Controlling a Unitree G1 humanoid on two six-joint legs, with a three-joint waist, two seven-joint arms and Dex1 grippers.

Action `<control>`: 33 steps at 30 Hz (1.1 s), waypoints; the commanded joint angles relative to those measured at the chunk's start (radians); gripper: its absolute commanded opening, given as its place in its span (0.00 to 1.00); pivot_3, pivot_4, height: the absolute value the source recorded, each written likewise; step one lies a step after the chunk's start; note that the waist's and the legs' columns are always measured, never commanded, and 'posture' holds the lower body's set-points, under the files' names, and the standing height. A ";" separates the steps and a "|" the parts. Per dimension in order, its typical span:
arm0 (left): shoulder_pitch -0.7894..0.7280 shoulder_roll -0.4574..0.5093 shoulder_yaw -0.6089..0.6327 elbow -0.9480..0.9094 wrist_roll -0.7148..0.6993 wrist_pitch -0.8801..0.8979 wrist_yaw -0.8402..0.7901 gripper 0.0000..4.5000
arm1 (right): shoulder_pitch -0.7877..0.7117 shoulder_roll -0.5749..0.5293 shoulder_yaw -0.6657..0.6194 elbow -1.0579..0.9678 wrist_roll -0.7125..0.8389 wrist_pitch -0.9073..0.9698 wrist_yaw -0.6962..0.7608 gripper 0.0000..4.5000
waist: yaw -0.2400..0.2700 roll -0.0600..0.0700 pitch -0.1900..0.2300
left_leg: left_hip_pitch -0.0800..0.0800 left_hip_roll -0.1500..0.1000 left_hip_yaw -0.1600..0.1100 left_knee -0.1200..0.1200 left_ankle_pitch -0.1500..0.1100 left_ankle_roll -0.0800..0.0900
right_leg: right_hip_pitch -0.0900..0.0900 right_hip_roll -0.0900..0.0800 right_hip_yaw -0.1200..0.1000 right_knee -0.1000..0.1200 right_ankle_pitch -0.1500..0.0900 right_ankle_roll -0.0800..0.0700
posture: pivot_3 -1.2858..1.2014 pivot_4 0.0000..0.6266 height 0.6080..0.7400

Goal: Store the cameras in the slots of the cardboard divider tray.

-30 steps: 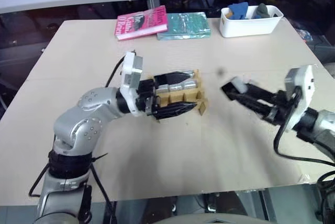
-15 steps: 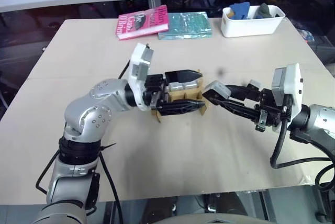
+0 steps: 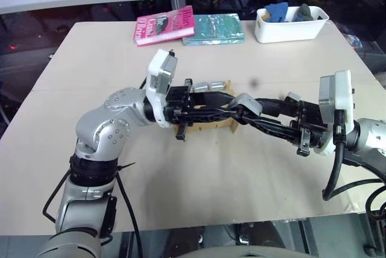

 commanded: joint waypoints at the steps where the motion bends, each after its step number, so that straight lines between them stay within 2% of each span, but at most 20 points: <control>1: -0.020 -0.008 -0.001 -0.004 0.007 0.000 0.012 0.19 | -0.022 -0.011 0.010 -0.058 0.006 -0.032 -0.012 0.17 | 0.000 0.000 0.000 | 0.000 0.000 0.000 0.000 0.000 0.000 | 0.000 0.000 0.000 0.000 0.000 0.000 | 0.52 0.24 1.00; 13: -0.019 -0.012 0.017 0.015 0.030 -0.020 0.014 0.19 | -0.023 -0.019 0.014 -0.028 0.040 -0.026 -0.012 0.17 | 0.000 0.000 0.000 | 0.000 0.000 0.000 0.000 0.000 0.000 | 0.000 0.000 0.000 0.000 0.000 0.000 | 0.52 0.24 1.00; 16: -0.013 -0.004 0.030 0.023 0.037 -0.024 0.018 0.19 | -0.017 -0.021 0.003 -0.013 0.061 -0.026 -0.021 0.51 | 0.000 0.000 0.000 | 0.000 0.000 0.000 0.000 0.000 0.000 | 0.000 0.000 0.000 0.000 0.000 0.000 | 0.52 0.24 1.00; 17: -0.011 -0.001 0.034 0.024 0.038 -0.024 0.021 0.19 | -0.014 -0.019 0.003 -0.016 0.044 -0.034 -0.033 0.55 | 0.000 0.000 0.000 | 0.000 0.000 0.000 0.000 0.000 0.000 | 0.000 0.000 0.000 0.000 0.000 0.000 | 0.52 0.24 1.00; 19: -0.008 0.003 0.039 0.028 0.040 -0.028 0.027 0.19 | -0.006 -0.018 0.008 -0.022 0.019 -0.042 -0.043 0.75 | 0.000 0.000 0.000 | 0.000 0.000 0.000 0.000 0.000 0.000 | 0.000 0.000 0.000 0.000 0.000 0.000 | 0.52 0.24 1.00; 26: 0.003 0.017 0.049 0.045 0.057 -0.040 0.034 0.19 | 0.019 -0.019 0.016 -0.028 -0.015 -0.058 -0.056 0.75 | 0.001 0.000 0.000 | 0.000 0.000 0.000 0.000 0.000 0.000 | 0.000 0.000 0.000 0.000 0.000 0.000 | 0.52 0.24 1.00; 33: 0.021 0.105 0.080 0.170 0.199 -0.120 0.048 0.19 | 0.166 -0.080 -0.029 -0.070 -0.130 -0.130 0.013 0.75 | 0.002 0.000 0.000 | 0.000 0.000 0.000 0.000 0.000 0.000 | 0.000 0.000 0.000 0.000 0.000 0.000 | 0.52 0.24 1.00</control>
